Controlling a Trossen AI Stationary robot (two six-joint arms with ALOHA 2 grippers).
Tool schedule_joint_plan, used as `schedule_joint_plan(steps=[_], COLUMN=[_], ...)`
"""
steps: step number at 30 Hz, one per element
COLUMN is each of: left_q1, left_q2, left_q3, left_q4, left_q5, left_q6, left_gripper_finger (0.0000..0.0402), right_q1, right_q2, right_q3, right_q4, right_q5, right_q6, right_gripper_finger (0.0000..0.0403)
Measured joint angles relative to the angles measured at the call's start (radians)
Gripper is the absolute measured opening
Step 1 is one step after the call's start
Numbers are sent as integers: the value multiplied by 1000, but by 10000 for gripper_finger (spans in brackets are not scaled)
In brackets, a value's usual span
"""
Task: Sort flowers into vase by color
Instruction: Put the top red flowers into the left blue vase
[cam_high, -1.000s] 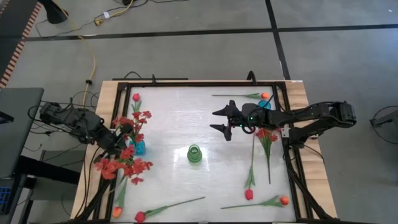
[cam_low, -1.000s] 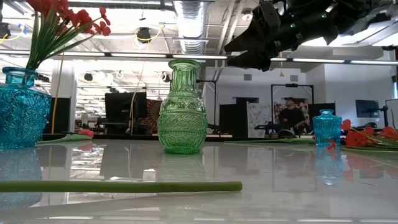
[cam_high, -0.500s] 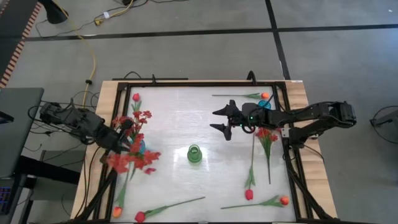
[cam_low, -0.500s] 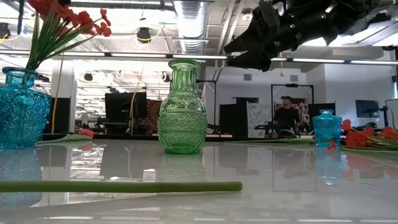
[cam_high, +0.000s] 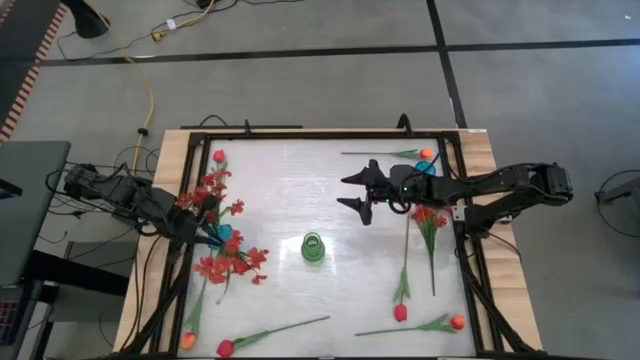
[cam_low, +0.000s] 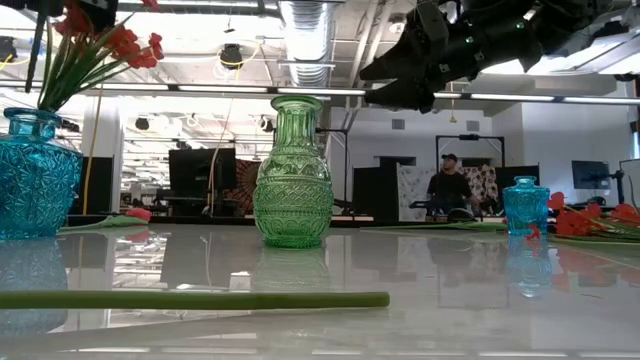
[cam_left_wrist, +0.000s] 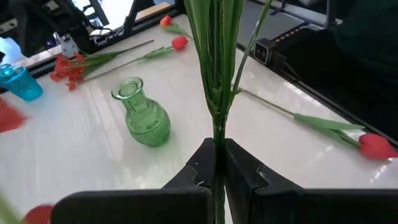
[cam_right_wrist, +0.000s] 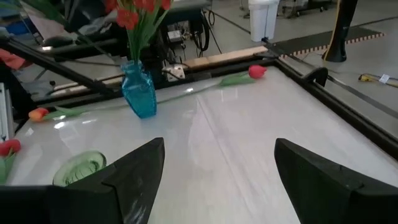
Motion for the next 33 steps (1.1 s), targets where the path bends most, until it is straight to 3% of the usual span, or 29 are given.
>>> schedule_joint_plan(steps=[5,8,14,19,24,33], left_q1=[0,0,0,0,0,0], left_q2=[5,6,6,6,21,61], left_q3=[0,0,0,0,0,0], left_q4=[4,4,32,111,176,192], left_q5=[0,0,-40,-148,-251,-270], left_q6=[4,7,42,93,85,50], left_gripper_finger=[0,0,0,0,0,0], right_q1=[2,15,129,188,190,193], right_q2=[4,5,91,268,474,716], right_q3=[0,0,42,240,492,855], right_q4=[55,130,374,389,266,113], right_q5=[-2,-61,-135,-134,-132,-131], right_q6=[-1,-45,-299,-403,-408,-429], right_gripper_finger=[329,329,329,329,329,329])
